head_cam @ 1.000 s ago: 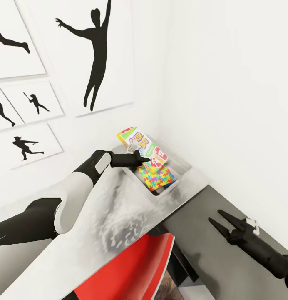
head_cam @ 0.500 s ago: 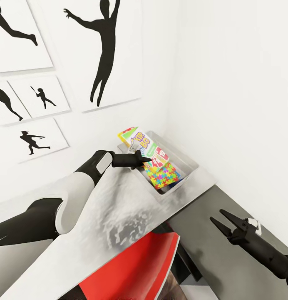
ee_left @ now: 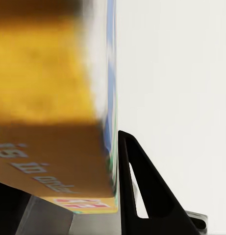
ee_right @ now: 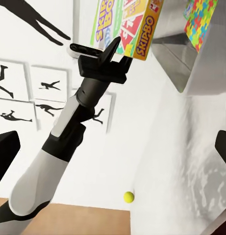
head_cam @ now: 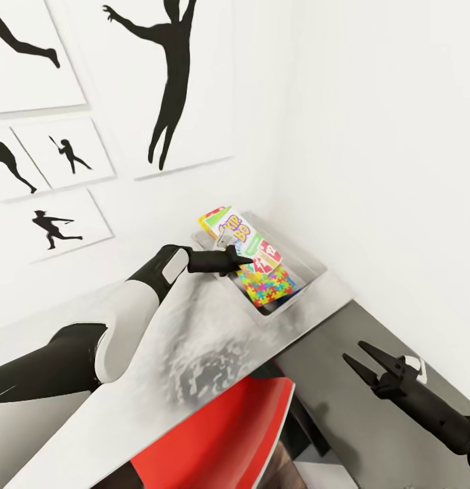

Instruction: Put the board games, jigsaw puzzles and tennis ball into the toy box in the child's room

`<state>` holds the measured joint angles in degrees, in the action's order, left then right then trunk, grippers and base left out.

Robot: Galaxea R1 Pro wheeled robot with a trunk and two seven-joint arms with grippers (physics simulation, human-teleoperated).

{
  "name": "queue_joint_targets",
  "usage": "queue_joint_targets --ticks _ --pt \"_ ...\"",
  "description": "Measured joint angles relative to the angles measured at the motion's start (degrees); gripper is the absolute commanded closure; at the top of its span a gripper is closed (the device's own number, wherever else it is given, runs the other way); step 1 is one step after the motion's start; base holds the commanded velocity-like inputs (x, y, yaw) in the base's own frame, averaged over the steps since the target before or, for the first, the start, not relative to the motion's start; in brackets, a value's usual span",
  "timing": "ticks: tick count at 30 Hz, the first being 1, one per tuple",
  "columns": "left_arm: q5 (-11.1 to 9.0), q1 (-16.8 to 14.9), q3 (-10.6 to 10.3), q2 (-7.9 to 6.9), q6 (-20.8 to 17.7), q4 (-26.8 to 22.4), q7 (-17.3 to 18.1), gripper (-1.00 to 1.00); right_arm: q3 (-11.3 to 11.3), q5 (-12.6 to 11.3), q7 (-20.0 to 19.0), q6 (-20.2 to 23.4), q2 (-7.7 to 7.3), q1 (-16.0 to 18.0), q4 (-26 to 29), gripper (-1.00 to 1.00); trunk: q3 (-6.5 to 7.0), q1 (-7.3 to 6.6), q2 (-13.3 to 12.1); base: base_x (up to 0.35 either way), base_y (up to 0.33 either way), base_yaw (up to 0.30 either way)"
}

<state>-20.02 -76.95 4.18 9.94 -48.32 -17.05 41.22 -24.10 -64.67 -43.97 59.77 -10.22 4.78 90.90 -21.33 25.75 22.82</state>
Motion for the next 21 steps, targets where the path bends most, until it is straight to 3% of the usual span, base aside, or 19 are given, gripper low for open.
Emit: queue_joint_targets --ticks 21 --pt "0.02 0.01 -0.09 -0.14 0.07 -0.19 0.11 1.00 -0.01 -0.03 -0.02 0.00 0.08 0.01 0.03 -1.00 -0.09 0.00 0.00 0.000 0.000 -0.079"
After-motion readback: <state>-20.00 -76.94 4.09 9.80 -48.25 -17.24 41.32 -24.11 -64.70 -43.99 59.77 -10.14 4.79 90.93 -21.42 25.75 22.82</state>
